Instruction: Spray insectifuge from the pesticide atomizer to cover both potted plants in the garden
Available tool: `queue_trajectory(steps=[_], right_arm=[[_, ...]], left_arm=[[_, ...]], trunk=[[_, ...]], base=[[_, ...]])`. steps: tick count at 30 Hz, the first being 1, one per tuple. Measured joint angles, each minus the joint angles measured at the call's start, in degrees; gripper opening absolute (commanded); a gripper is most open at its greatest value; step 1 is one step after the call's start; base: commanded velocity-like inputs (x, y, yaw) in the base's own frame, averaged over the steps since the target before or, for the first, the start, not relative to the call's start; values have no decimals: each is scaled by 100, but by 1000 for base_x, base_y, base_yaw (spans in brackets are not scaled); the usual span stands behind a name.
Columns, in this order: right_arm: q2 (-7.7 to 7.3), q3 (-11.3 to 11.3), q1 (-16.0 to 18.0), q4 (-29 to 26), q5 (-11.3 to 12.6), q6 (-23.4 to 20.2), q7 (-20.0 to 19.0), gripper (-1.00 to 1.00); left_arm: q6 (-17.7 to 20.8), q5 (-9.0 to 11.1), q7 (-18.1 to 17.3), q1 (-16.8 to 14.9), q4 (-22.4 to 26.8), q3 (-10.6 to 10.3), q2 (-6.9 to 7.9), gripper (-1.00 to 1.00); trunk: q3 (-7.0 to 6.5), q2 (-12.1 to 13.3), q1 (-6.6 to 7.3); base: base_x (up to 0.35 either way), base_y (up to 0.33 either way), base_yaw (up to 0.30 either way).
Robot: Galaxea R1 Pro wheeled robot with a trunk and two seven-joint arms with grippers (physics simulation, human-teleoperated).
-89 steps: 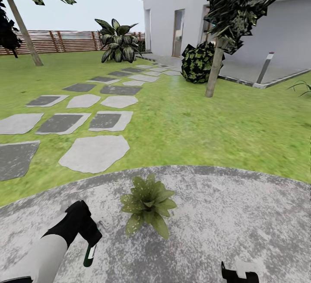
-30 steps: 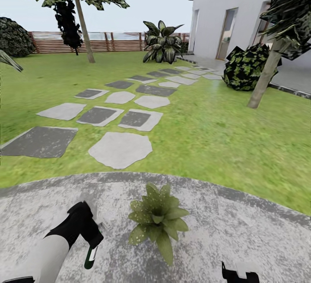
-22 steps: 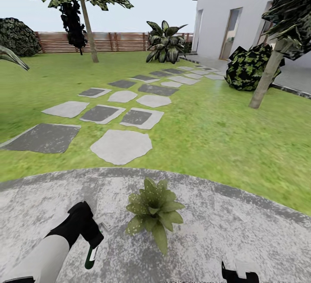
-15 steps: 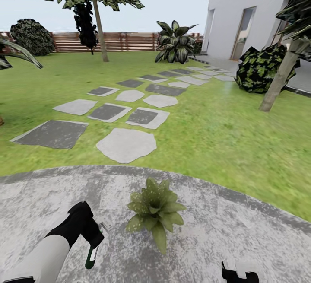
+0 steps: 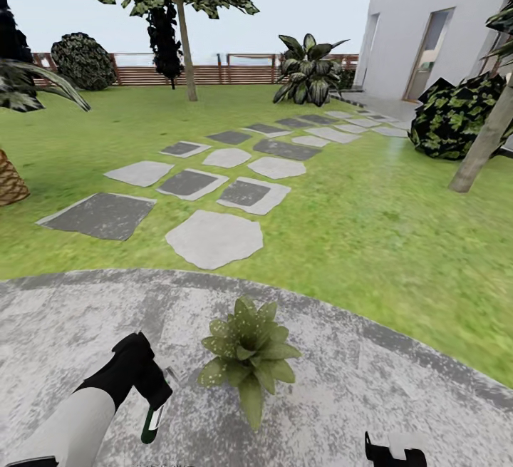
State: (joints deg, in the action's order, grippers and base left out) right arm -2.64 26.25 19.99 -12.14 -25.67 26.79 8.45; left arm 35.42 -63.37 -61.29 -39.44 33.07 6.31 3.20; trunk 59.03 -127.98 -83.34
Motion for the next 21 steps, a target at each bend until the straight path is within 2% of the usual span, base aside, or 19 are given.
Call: queue_trajectory(steps=[8,21], right_arm=[[0,0,0,0,0,0,-1,100],[0,2,-1,-2,0,0,-2,100]], left_arm=[[1,0,0,-1,8,0,-5,-100],[1,2,2,-4,13,0,-8,-100]], trunk=[[0,0,0],[0,0,0]], base=[[0,-309,275],[0,-309,17]])
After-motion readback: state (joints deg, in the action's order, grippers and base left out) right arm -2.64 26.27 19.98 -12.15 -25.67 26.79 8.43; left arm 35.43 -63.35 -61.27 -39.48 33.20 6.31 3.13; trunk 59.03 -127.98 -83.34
